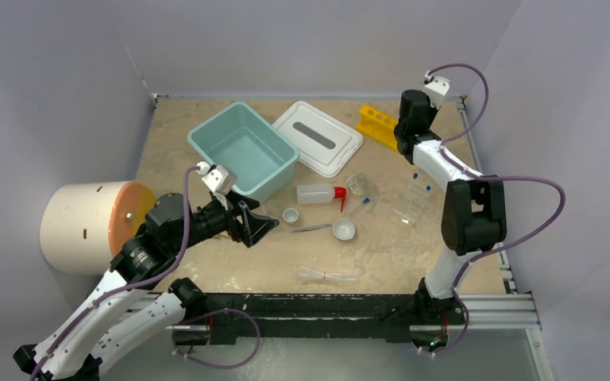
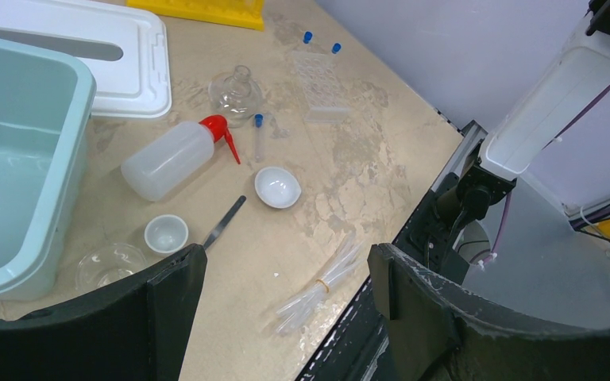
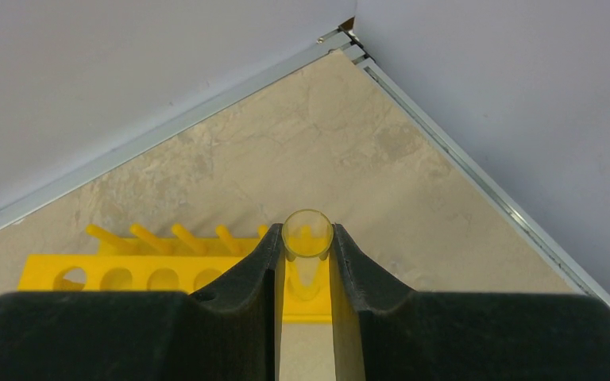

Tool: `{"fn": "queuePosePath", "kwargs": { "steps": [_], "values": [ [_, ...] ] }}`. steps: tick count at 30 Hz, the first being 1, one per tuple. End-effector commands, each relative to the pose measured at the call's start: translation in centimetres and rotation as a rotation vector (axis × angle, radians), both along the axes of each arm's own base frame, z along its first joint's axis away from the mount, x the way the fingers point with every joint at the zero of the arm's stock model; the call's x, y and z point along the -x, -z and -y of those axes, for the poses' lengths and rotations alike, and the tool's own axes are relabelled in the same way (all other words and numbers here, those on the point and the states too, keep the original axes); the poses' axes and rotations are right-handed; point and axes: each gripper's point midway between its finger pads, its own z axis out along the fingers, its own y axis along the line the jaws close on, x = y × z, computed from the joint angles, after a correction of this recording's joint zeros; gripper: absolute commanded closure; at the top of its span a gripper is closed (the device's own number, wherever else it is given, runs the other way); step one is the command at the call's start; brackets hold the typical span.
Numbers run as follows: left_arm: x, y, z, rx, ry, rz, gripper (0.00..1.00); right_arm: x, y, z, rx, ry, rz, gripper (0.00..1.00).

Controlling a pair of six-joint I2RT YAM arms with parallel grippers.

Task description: Organize the chemistry lab equipment

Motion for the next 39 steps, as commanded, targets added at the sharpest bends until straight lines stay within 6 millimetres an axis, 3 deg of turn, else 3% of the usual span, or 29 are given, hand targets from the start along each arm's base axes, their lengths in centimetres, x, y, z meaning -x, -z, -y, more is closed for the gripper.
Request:
{"fn": "queuePosePath", "kwargs": {
  "steps": [1, 26, 29, 34, 39],
  "values": [
    [0.0, -1.1, 0.2, 0.019, 0.015, 0.048, 0.24, -0.1, -0.9, 0.8, -0.007, 0.05, 0.065, 0.96],
    [0.0, -1.3, 0.1, 0.02, 0.013, 0.057, 0.24, 0.3, 1.4, 0.1, 0.006, 0.055, 0.056, 0.83],
    [0.0, -1.2, 0.1, 0.019, 0.014, 0.056, 0.24, 0.3, 1.4, -0.2, 0.005, 0.053, 0.059, 0.77],
    [0.0, -1.2, 0.1, 0.02, 0.013, 0.057, 0.24, 0.4, 1.0, -0.5, -0.002, 0.049, 0.067, 0.59],
    [0.0, -1.2, 0.1, 0.018, 0.012, 0.055, 0.24, 0.9, -0.8, -1.1, -0.031, 0.021, 0.097, 0.42]
  ]
}}
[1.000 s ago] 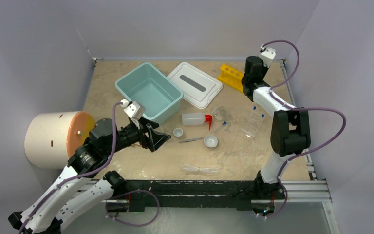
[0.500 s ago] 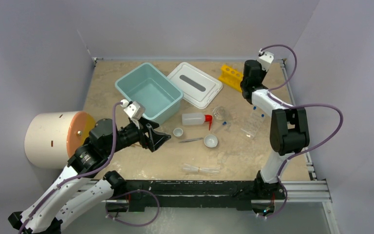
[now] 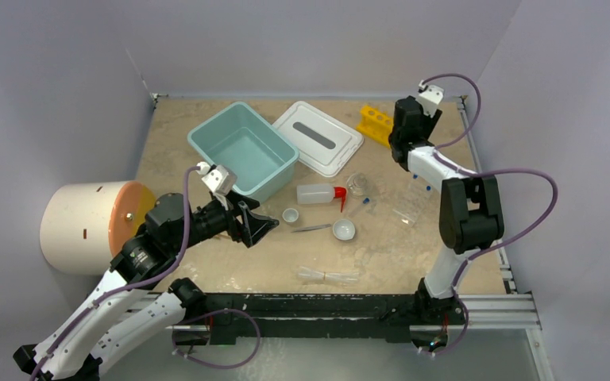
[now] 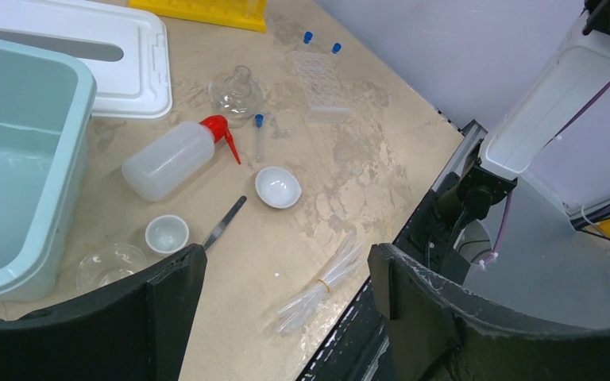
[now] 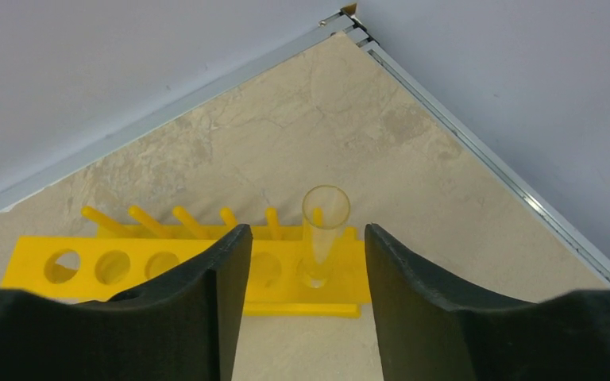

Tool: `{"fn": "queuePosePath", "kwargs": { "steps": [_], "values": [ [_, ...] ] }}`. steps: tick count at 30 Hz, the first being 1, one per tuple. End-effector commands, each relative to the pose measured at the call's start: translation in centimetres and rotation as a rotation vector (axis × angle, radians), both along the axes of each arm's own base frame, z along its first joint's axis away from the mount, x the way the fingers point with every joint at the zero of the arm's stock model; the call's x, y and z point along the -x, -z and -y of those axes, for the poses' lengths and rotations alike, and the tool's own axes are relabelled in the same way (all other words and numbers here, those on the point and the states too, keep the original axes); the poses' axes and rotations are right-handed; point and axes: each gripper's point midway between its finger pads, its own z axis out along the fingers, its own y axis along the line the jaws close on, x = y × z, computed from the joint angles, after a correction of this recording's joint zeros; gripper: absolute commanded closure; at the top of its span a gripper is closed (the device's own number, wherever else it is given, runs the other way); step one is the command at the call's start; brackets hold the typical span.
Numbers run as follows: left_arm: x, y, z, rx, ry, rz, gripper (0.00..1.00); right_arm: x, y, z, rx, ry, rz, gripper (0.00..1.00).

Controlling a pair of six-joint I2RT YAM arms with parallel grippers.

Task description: Organize the chemistry lab equipment

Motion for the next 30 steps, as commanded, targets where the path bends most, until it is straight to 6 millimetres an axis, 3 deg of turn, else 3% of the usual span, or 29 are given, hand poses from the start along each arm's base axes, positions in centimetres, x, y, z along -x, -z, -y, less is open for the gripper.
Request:
{"fn": "queuePosePath", "kwargs": {
  "steps": [1, 11, 17, 20, 25, 30],
  "values": [
    [0.0, -1.2, 0.1, 0.02, 0.012, 0.052, 0.24, 0.8, -3.9, -0.3, -0.033, 0.007, 0.088, 0.41],
    [-0.4, -1.0, 0.0, 0.015, 0.0, 0.046, 0.24, 4.4, -9.1, -3.3, -0.151, -0.172, 0.149, 0.33],
    [-0.7, -0.9, -0.3, 0.011, -0.021, 0.045, 0.24, 8.1, -10.3, -6.7, -0.223, -0.315, 0.123, 0.33],
    [-0.9, -0.9, -0.4, 0.011, -0.031, 0.045, 0.24, 10.2, -10.3, -8.7, -0.265, -0.418, 0.124, 0.34],
    [-1.1, -0.7, -0.3, 0.008, -0.026, 0.037, 0.24, 13.4, -8.4, -11.8, -0.333, -0.549, 0.048, 0.37],
    [-1.2, -0.7, -0.4, 0.009, -0.029, 0.035, 0.24, 16.8, -4.7, -14.2, -0.424, -0.623, -0.067, 0.39]
  ]
}}
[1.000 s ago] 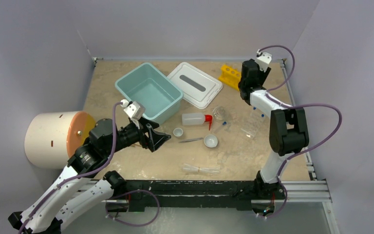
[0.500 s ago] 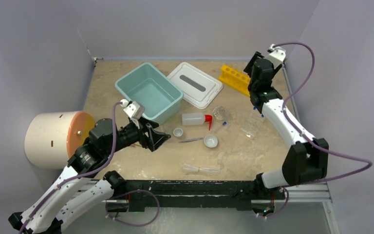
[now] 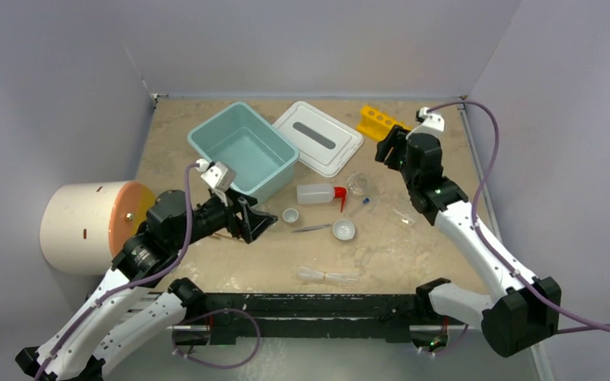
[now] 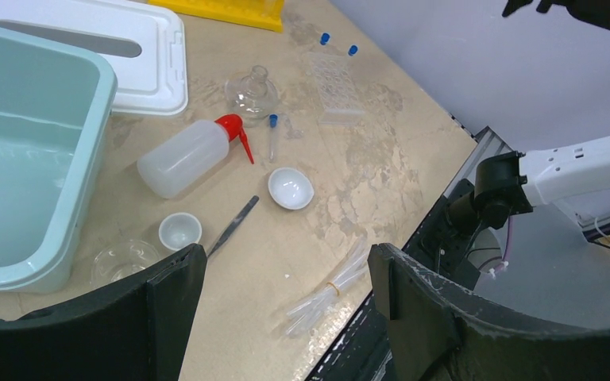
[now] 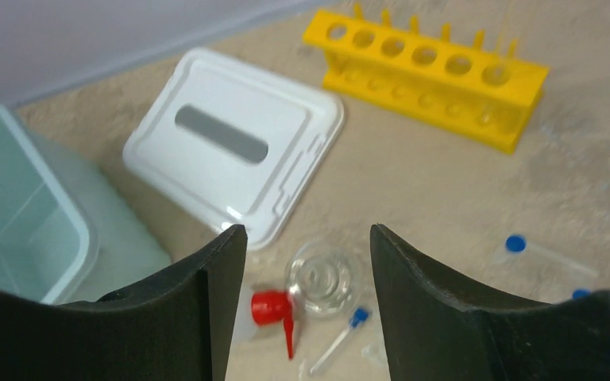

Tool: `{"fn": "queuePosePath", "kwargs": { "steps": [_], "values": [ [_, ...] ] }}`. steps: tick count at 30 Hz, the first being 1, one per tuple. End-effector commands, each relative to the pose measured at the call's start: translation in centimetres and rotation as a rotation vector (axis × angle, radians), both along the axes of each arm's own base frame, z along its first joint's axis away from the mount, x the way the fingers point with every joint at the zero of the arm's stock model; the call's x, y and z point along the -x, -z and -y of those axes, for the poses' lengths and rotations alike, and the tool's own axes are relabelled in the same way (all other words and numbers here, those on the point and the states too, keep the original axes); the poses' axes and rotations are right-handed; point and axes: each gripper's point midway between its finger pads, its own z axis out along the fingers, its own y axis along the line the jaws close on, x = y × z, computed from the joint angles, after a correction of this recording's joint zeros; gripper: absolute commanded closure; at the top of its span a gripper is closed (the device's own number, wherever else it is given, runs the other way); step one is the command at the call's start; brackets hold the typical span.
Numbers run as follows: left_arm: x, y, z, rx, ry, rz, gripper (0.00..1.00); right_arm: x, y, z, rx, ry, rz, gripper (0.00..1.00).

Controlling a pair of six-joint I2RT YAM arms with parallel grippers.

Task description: Organize the chemistry lab equipment

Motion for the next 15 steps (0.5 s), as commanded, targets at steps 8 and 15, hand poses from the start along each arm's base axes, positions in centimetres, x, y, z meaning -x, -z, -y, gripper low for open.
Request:
{"fn": "queuePosePath", "kwargs": {
  "steps": [8, 15],
  "values": [
    [-0.4, -1.2, -0.1, 0.022, 0.002, 0.05, 0.24, 5.9, 8.1, -2.2, -0.088, -0.083, -0.26, 0.44],
    [-0.6, -1.2, -0.3, 0.024, -0.007, 0.05, 0.24, 6.3, 12.5, -2.6, -0.078, -0.058, -0.373, 0.46]
  ]
}}
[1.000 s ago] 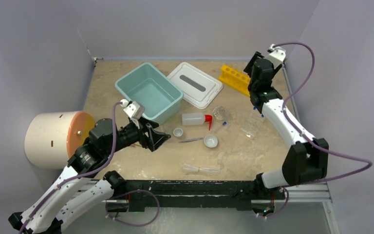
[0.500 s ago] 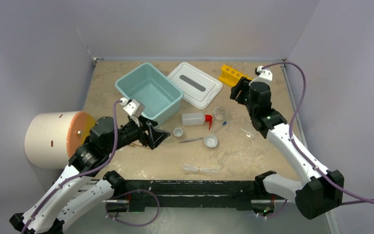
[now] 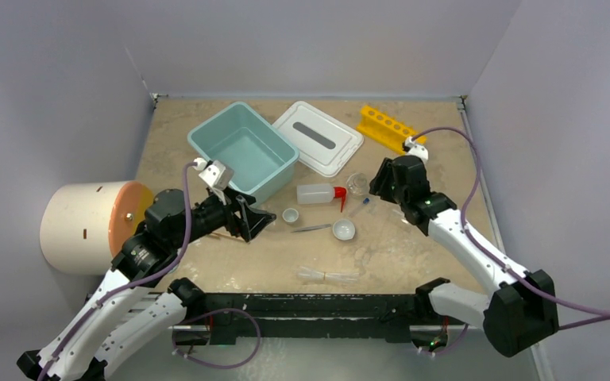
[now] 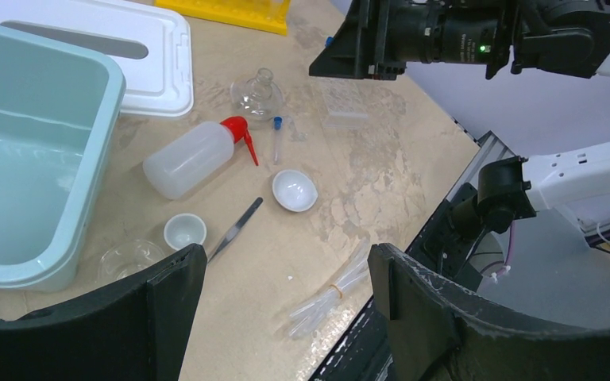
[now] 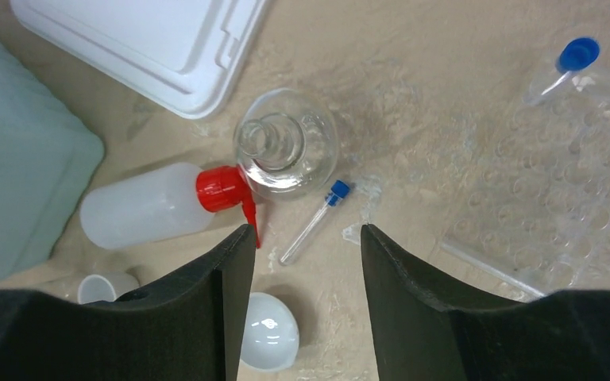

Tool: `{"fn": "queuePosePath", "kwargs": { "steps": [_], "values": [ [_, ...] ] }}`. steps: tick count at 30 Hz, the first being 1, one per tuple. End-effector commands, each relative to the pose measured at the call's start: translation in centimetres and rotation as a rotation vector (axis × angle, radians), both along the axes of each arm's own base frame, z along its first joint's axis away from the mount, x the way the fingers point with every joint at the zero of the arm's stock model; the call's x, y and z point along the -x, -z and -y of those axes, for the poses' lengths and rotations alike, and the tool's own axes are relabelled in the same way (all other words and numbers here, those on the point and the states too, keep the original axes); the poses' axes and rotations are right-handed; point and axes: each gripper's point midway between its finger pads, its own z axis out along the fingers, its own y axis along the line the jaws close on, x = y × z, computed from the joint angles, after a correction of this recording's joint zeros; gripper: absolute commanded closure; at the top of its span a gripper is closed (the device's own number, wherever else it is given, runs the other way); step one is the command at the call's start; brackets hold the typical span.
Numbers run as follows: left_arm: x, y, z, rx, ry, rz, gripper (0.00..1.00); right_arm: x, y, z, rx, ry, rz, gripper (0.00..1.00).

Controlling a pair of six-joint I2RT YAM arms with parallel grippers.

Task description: Organize the chemistry lab equipment

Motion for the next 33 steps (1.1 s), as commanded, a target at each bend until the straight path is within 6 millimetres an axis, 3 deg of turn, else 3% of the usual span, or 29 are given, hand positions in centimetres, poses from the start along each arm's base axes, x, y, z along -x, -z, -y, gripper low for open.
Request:
{"fn": "queuePosePath", "kwargs": {
  "steps": [1, 15, 22, 33],
  "values": [
    [-0.2, -1.2, 0.1, 0.022, 0.013, 0.052, 0.24, 0.1, 2.1, -1.0, -0.014, 0.01, -0.051, 0.47],
    [-0.1, -1.2, 0.2, 0.024, 0.021, 0.054, 0.24, -0.3, 7.8, -3.9, 0.052, 0.056, -0.13, 0.46],
    [0.1, -1.3, 0.3, 0.028, 0.032, 0.056, 0.23, -0.6, 9.4, -4.3, 0.056, 0.128, -0.148, 0.45],
    [0.1, -1.5, 0.1, 0.031, 0.025, 0.061, 0.23, 0.0, 13.4, -3.8, 0.126, 0.208, -0.23, 0.49]
  ]
}}
